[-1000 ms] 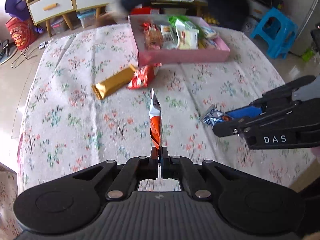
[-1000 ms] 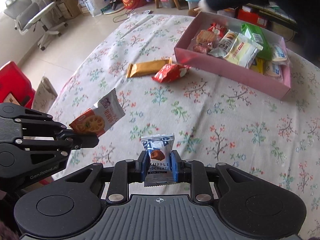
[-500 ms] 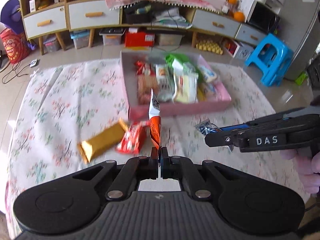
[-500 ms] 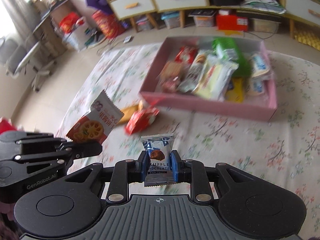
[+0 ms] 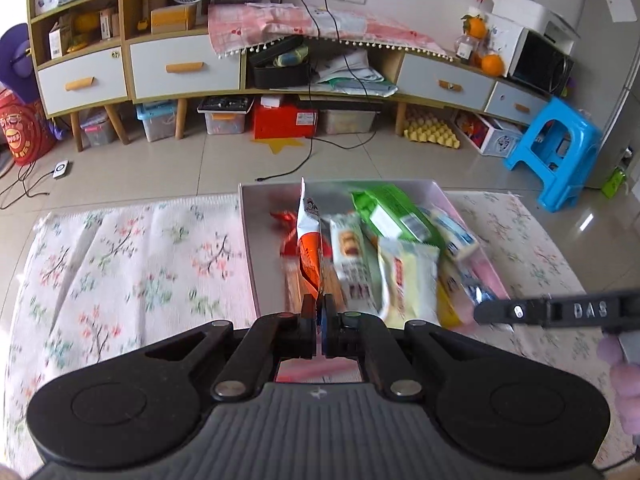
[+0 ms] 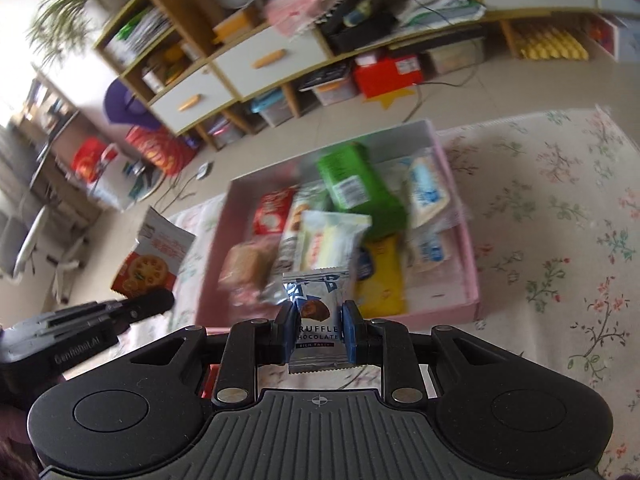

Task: Organize snacks
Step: 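Lower both items into the pink box and open both tools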

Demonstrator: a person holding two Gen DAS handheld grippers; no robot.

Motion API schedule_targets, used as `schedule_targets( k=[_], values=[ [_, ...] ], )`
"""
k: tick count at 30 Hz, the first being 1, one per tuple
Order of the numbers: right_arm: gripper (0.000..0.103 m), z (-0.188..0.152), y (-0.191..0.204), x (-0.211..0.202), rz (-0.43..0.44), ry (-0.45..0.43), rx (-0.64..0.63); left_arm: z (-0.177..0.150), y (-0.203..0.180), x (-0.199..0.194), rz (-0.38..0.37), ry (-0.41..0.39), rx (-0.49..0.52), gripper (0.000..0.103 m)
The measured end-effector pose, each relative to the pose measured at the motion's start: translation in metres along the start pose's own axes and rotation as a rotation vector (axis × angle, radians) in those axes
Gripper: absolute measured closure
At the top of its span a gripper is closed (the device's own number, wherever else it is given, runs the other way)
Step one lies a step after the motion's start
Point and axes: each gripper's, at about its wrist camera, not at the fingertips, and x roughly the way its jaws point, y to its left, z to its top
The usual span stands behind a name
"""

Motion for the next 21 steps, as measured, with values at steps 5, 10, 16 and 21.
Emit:
schedule_targets(
  k=[5, 10, 16, 21],
  values=[
    [0.08, 0.003, -0.019, 0.014, -0.005, 0.004, 0.046, 0.008, 0.0, 0.023, 0.016, 0.007, 0.003, 0.101],
    [0.08, 0.009, -0.025, 0.016, 0.019, -0.021, 0.065, 0.013, 0.006, 0.036, 0.025, 0.01, -0.008, 0.101],
    [0.078, 0.014, -0.031, 0.017, 0.029, -0.056, 0.084, 0.019, 0.011, 0.041, 0.005, -0.006, -0.002, 0.099],
    [0.045, 0.018, -0.032, 0.01, 0.029, -0.099, 0.094, 0.015, 0.008, 0.035, 0.014, -0.061, 0.0, 0.059]
  ],
)
